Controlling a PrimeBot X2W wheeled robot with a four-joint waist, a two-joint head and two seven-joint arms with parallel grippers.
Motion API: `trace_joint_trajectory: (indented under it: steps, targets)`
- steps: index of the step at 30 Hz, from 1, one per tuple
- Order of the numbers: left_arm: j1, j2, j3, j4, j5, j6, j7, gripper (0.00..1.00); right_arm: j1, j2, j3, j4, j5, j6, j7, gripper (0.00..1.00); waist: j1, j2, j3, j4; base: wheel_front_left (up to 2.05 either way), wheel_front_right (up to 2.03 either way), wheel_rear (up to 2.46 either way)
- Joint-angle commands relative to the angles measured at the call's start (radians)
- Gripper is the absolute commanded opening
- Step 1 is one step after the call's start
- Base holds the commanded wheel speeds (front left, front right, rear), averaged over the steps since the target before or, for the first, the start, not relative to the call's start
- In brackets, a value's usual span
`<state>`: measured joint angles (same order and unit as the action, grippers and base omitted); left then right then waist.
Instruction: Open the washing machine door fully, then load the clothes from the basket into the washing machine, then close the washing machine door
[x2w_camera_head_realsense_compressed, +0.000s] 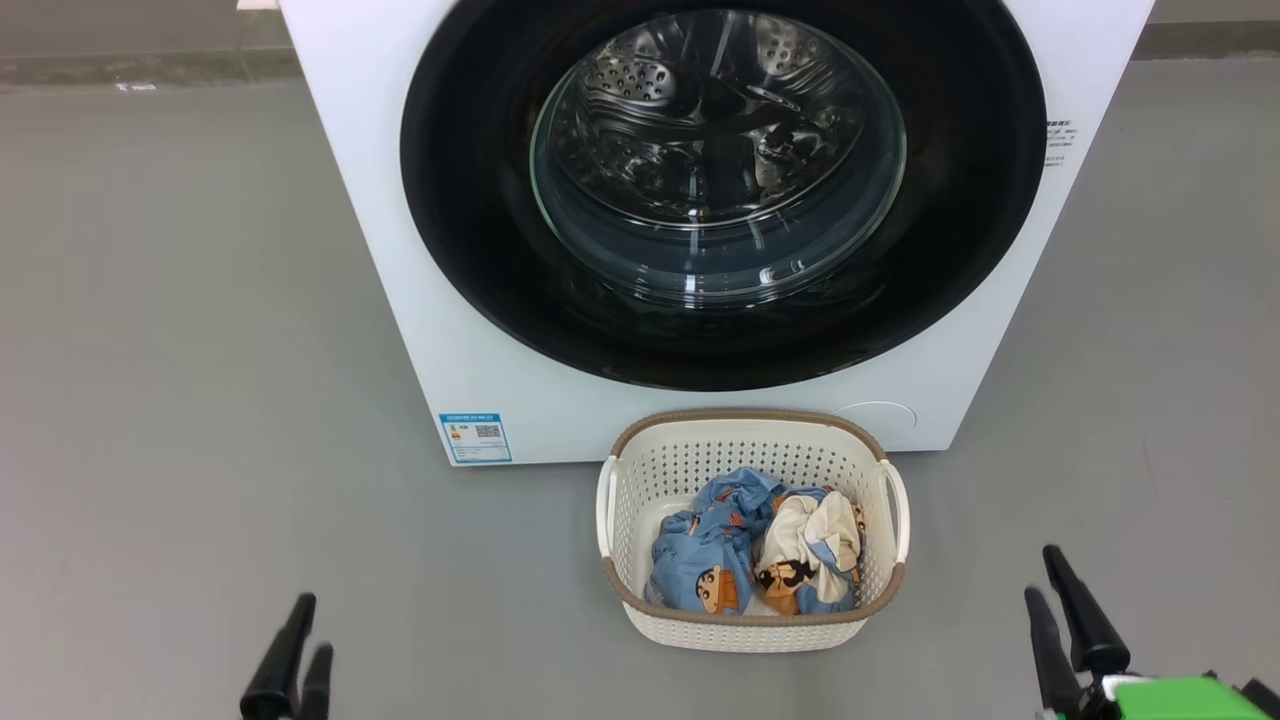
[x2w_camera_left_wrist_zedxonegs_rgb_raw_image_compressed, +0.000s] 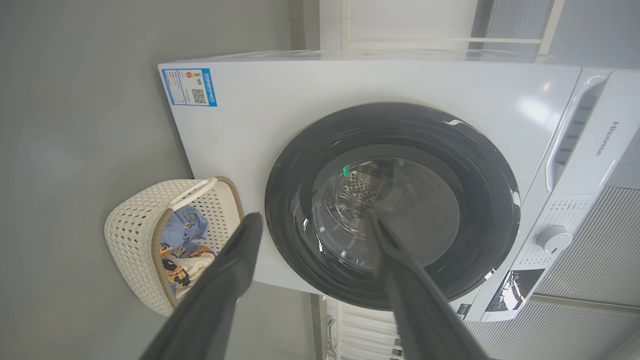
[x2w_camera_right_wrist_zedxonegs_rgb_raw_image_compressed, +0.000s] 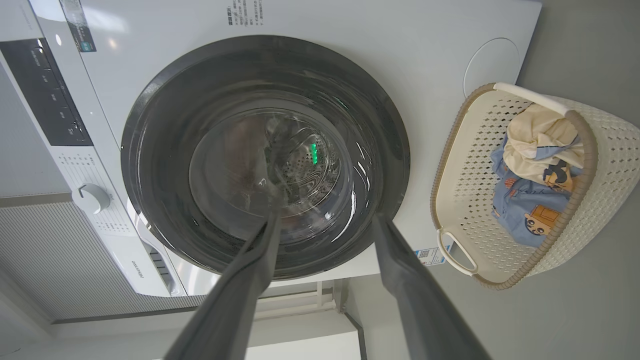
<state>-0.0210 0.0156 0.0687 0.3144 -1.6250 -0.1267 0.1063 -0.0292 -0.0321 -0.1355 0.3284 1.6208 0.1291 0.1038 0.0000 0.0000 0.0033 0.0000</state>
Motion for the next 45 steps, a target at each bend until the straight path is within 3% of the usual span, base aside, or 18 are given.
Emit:
trace_joint_trajectory:
  steps: [1,7,11,23,45]
  targets:
    - [-0.016,0.009,0.002,-0.018,0.002,-0.001,-0.002,1.00,-0.013,-0.005,0.002,-0.019,0.000,0.000,-0.002,1.00,0.0000,0.0000,0.000,0.000,0.00,0.00,0.00]
    - [-0.014,0.013,-0.003,-0.033,0.012,-0.001,-0.017,1.00,-0.012,-0.007,0.014,-0.023,-0.009,0.000,-0.018,1.00,0.0023,0.0000,-0.003,0.002,0.00,0.00,0.00]
    - [-0.012,0.020,-0.010,-0.043,0.023,-0.001,-0.031,1.00,-0.012,-0.010,0.023,-0.024,-0.024,0.000,-0.031,1.00,0.0002,0.0000,-0.002,0.004,0.00,0.00,0.00]
    - [-0.011,0.042,-0.031,-0.064,0.120,-0.001,-0.068,1.00,-0.019,-0.030,0.058,-0.018,-0.113,0.000,-0.068,1.00,0.0001,0.0000,-0.005,0.008,0.00,0.00,0.00]
    - [-0.014,0.072,-0.069,-0.091,0.379,-0.002,-0.133,1.00,-0.024,-0.057,0.096,-0.018,-0.428,0.001,-0.132,1.00,0.0000,0.0000,-0.006,0.014,0.00,0.00,0.00]
